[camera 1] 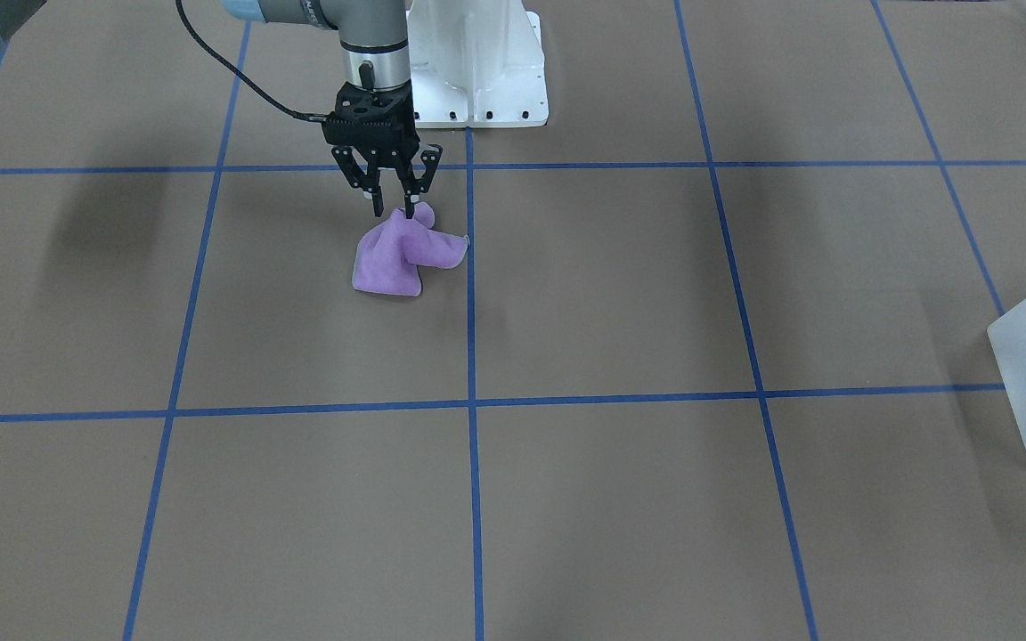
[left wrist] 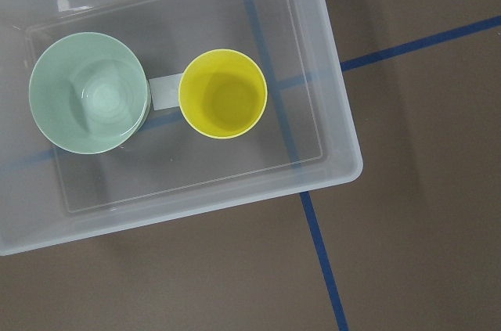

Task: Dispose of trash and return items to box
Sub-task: 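Lift the purple cloth with the right gripper toward the pink bin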

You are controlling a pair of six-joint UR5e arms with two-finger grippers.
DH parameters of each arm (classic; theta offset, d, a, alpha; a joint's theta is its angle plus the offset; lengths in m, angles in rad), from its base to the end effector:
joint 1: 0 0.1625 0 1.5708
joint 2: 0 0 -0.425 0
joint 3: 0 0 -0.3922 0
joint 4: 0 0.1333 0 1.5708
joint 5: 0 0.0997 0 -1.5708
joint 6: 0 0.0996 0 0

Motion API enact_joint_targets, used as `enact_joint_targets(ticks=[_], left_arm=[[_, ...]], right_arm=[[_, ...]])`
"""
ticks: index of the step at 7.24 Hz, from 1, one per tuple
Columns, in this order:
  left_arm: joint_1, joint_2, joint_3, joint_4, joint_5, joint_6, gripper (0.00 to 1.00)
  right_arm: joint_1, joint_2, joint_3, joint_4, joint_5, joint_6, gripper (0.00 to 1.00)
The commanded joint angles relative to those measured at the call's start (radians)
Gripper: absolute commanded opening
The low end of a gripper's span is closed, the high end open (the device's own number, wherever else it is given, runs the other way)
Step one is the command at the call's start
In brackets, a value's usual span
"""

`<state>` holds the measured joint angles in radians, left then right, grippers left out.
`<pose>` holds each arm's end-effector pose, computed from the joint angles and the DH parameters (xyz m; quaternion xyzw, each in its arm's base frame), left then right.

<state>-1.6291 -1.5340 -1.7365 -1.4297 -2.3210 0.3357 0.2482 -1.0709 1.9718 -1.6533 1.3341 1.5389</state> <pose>-0.0928 -0.4675 0.6109 0.0661 0.3604 0.1264 0.9218 -0.5296 -0.2958 0.2214 0.1624 -0.3761 0.1450 0.9006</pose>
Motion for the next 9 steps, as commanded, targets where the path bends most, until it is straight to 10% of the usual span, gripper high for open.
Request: enact_joint_targets(ticks=[1, 3, 5, 9], left_arm=[[0.0, 0.0, 0.0, 0.0, -0.001, -0.001, 0.99], [0.002, 0.0, 0.0, 0.0, 0.0, -0.001, 0.99], [0.002, 0.0, 0.002, 0.0, -0.001, -0.001, 0.99], [0.0, 0.0, 0.011, 0.002, 0.0, -0.001, 0.99]], right_arm=[[0.008, 0.005, -0.001, 0.001, -0.003, -0.003, 0.45], [0.008, 0.005, -0.011, 0.003, -0.003, -0.003, 0.4], [0.008, 0.008, -0.017, 0.003, -0.003, 0.001, 0.0], [0.096, 0.022, 0.068, -0.041, 0.038, -0.06, 0.0]])
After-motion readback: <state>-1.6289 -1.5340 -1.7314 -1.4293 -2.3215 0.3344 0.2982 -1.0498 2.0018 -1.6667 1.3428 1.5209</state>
